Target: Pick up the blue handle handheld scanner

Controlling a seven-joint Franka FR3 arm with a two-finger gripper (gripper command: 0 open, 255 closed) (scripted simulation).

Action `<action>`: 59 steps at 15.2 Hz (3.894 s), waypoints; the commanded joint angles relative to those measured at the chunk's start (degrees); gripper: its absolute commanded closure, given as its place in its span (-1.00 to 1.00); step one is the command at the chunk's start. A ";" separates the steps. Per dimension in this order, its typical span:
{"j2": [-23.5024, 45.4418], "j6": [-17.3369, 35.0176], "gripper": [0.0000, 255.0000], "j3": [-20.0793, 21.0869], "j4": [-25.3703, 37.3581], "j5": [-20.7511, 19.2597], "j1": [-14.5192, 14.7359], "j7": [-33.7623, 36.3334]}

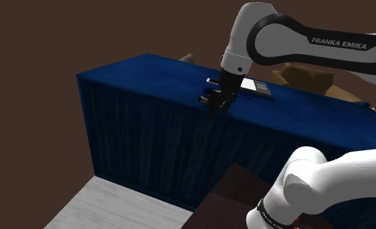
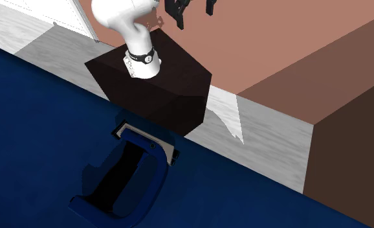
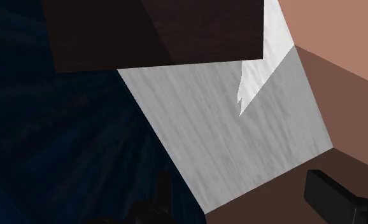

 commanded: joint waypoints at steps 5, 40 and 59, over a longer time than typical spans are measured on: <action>5.64 2.78 -1.00 -3.90 2.31 -2.71 -1.67 -5.18; 48.87 14.19 1.00 -19.79 31.72 -2.30 -8.20 -32.50; 47.67 5.12 1.00 -19.83 39.65 -2.77 -8.19 -31.93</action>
